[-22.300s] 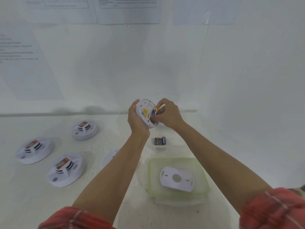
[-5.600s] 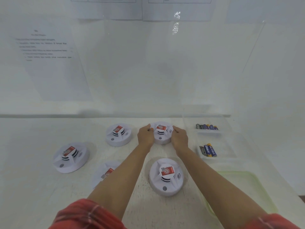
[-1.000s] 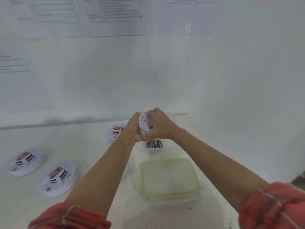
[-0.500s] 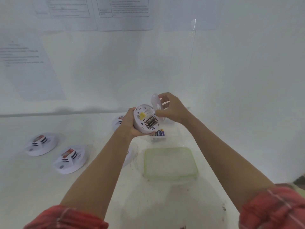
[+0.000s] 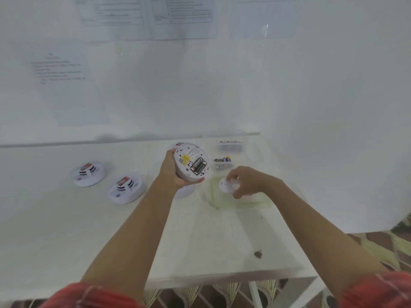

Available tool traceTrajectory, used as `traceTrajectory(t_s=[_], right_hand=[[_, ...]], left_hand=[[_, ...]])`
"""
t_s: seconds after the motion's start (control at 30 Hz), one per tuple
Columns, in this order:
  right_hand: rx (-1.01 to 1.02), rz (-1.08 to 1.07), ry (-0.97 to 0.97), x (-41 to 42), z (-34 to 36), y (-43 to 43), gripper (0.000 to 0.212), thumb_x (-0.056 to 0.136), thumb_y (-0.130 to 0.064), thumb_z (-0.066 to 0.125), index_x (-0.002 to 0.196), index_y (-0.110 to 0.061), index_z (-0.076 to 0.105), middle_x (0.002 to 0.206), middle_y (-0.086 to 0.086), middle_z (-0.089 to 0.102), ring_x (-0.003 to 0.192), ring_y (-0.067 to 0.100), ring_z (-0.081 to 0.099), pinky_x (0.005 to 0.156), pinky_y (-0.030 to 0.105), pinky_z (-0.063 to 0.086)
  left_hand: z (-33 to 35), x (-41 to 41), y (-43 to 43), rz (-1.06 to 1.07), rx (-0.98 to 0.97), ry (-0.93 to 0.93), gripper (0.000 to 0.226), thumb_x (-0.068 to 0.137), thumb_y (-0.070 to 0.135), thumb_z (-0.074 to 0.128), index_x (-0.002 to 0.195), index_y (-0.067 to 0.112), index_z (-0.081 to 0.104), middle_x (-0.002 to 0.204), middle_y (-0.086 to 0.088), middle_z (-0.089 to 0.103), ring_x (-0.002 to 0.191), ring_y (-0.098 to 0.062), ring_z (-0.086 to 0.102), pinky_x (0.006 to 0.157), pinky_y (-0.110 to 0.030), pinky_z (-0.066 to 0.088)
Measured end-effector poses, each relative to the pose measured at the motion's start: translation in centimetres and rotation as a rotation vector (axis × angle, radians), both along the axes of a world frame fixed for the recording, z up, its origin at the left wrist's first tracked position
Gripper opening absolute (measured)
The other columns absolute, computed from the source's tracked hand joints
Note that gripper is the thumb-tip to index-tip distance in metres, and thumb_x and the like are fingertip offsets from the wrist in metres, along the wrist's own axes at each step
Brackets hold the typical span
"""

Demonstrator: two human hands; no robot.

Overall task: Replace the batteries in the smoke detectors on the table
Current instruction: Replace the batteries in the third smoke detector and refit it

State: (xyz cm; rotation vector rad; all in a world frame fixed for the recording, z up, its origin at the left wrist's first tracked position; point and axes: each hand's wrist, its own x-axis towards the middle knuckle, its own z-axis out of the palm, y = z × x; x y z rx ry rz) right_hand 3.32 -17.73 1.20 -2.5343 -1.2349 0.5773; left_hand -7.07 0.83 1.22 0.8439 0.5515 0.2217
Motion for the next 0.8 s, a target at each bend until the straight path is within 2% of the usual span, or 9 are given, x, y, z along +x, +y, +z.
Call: traceTrajectory(t_s=[0.07,0.23,0.3,0.4,0.5,0.57,0.63,0.8], right_hand=[[-0.018,-0.021,-0.034,-0.2,-0.9,-0.1,0.058,0.076,-0.013,0.070,0.130,-0.014,0.049,0.131,0.006,0.042,0.120,0.021,0.044,0.093,0.029,0.041],[0.024,-0.061,-0.055,-0.2,-1.6,-0.6,0.050,0.082,-0.013,0.063,0.131,-0.014,0.050,0.137,0.004,0.043,0.128,0.019,0.040,0.104,0.029,0.035],[0.223,-0.131,-0.047,-0.7,-1.0,-0.3,0.042,0.084,-0.012,0.061,0.126,-0.010,0.054,0.135,0.006,0.049,0.124,0.020,0.046,0.102,0.028,0.037],[0.564,-0.205,-0.053,-2.3,0.6,1.0,0.033,0.087,-0.009,0.058,0.120,-0.004,0.060,0.122,0.012,0.059,0.107,0.024,0.057,0.089,0.025,0.041],[0.714,-0.192,-0.029,-3.7,1.9,2.6,0.036,0.087,-0.018,0.062,0.121,-0.006,0.059,0.117,0.012,0.058,0.101,0.022,0.056,0.085,0.022,0.040],[0.698,-0.159,-0.015,-3.7,2.2,3.4,0.040,0.085,-0.023,0.065,0.121,-0.006,0.059,0.118,0.012,0.053,0.105,0.023,0.053,0.089,0.026,0.038],[0.658,-0.143,-0.024,-2.8,2.4,3.7,0.043,0.084,-0.024,0.067,0.120,-0.002,0.059,0.117,0.014,0.050,0.107,0.025,0.050,0.091,0.028,0.037],[0.589,-0.131,-0.091,2.2,3.5,4.4,0.046,0.078,-0.028,0.073,0.118,-0.007,0.063,0.113,0.011,0.056,0.104,0.022,0.053,0.082,0.022,0.036]], left_hand=[[-0.5,-0.6,-0.2,-0.004,-0.016,-0.003,0.037,0.092,0.044,0.034,0.096,0.019,0.062,0.103,-0.013,0.062,0.094,-0.035,0.056,0.084,-0.051,0.043],[-0.7,-1.1,-0.9,-0.020,-0.037,-0.026,0.040,0.093,0.044,0.032,0.097,0.018,0.062,0.103,-0.013,0.061,0.094,-0.035,0.055,0.079,-0.050,0.043],[-0.4,-1.0,-1.3,-0.033,-0.042,-0.050,0.039,0.093,0.043,0.031,0.095,0.019,0.062,0.102,-0.013,0.061,0.093,-0.035,0.055,0.077,-0.048,0.044],[-0.2,-0.6,-1.9,-0.017,-0.058,-0.102,0.042,0.094,0.043,0.029,0.094,0.017,0.061,0.102,-0.014,0.060,0.092,-0.034,0.054,0.082,-0.048,0.042],[0.1,0.4,-2.6,0.008,-0.112,-0.162,0.046,0.092,0.047,0.028,0.109,0.015,0.057,0.108,-0.016,0.057,0.091,-0.031,0.053,0.081,-0.046,0.043],[0.6,1.4,-2.9,0.009,-0.147,-0.194,0.048,0.093,0.048,0.026,0.112,0.014,0.053,0.104,-0.016,0.057,0.087,-0.028,0.053,0.077,-0.040,0.045],[1.1,2.6,-3.1,0.022,-0.164,-0.212,0.050,0.094,0.050,0.024,0.113,0.013,0.053,0.100,-0.015,0.059,0.087,-0.029,0.055,0.077,-0.041,0.044],[1.9,6.6,-3.0,0.027,-0.152,-0.216,0.052,0.095,0.051,0.024,0.123,0.015,0.049,0.102,-0.016,0.058,0.090,-0.032,0.055,0.080,-0.043,0.042]])
